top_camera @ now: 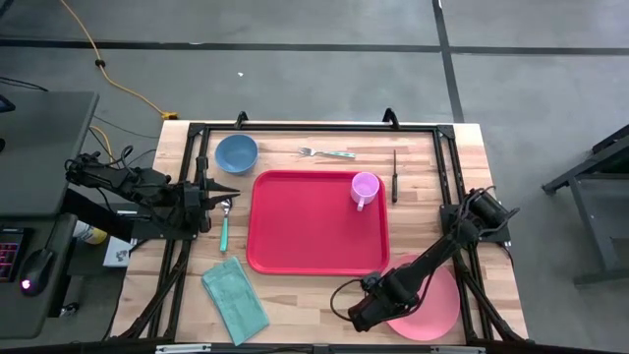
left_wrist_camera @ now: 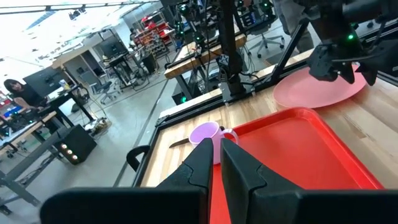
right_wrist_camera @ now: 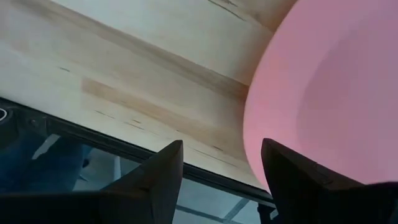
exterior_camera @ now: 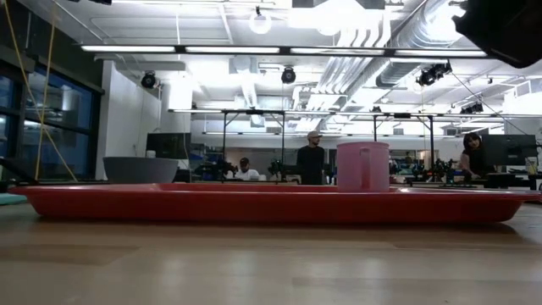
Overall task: Set up tray
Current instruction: Put the pink plate on the red tray to the bottom left of the purple cup
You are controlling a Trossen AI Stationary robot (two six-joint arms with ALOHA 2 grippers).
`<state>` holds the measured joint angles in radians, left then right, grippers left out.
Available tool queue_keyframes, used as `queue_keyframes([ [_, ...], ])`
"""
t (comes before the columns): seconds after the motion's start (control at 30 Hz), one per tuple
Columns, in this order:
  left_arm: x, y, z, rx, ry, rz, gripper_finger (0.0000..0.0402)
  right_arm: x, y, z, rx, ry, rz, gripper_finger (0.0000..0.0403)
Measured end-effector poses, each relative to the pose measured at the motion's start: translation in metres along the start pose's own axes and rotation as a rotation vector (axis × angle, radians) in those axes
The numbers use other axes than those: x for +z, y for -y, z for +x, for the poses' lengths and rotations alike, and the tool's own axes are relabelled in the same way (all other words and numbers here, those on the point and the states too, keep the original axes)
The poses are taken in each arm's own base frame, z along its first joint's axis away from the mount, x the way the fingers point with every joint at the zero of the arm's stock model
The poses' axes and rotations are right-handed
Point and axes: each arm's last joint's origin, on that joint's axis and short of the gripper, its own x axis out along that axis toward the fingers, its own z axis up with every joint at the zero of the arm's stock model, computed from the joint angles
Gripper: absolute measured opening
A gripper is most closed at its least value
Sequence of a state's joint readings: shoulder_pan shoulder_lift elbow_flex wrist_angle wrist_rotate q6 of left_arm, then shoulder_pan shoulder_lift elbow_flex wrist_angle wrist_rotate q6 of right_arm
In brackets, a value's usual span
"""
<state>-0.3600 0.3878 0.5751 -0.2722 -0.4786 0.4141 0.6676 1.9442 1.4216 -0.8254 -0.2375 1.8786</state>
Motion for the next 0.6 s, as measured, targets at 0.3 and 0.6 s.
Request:
queue_keyframes([
  [0.3,0.000,0.000,0.000,-0.001,0.000,0.003,0.0060,0.019,-0.003,-0.005,-0.018,0.011,0.047,0.0197],
  [0.6,0.000,0.000,0.000,-0.002,0.000,0.031,0.0060,0.024,0.005,-0.006,-0.108,0.011,0.070,0.0197],
])
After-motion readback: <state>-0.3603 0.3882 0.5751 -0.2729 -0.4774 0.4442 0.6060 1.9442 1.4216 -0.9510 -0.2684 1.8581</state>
